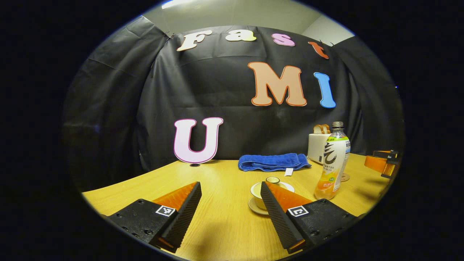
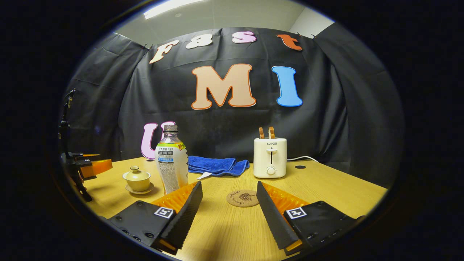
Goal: Open the teacup lid with one hand, grasp the water bottle and pour water into the teacup with the other hand; after pouring, place the water bottle on the coaster and then close the teacup lid.
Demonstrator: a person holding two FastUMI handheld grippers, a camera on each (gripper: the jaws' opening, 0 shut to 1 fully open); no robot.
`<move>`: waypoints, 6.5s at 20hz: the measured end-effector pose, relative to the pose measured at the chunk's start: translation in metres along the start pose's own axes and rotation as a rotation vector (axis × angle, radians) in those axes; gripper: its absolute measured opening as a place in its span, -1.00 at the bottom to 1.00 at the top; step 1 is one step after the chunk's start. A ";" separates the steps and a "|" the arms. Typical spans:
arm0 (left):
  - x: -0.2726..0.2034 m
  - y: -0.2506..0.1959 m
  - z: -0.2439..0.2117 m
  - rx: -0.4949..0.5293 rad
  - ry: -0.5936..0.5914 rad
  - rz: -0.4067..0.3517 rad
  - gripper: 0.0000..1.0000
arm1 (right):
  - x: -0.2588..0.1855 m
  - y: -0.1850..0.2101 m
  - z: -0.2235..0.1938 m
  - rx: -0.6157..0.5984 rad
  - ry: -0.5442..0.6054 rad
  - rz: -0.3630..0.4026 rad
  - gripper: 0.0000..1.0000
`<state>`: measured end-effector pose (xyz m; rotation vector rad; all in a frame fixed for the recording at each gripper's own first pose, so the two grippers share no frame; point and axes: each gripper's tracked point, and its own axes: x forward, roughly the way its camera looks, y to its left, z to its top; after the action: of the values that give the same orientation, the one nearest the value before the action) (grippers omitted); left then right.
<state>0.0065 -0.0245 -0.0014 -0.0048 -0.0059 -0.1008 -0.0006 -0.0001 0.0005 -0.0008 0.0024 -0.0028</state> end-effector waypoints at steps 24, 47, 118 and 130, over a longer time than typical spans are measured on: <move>0.059 -0.074 -0.006 0.002 0.009 -0.270 0.83 | 0.000 0.004 -0.001 0.000 0.002 0.033 0.92; 0.080 -0.083 -0.021 0.016 0.109 -0.303 -0.45 | 0.001 0.006 -0.001 0.000 0.002 0.046 0.84; 0.011 0.071 -0.011 -0.006 0.002 0.107 -0.44 | 0.118 0.121 0.016 -1.089 0.021 0.094 0.35; 0.011 0.070 -0.012 -0.010 0.001 0.108 -0.47 | 0.127 0.134 0.005 -1.625 -0.113 0.015 0.35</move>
<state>0.0247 0.0444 -0.0134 -0.0147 -0.0042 0.0069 0.1269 0.1335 0.0050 -1.6260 -0.1093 0.0147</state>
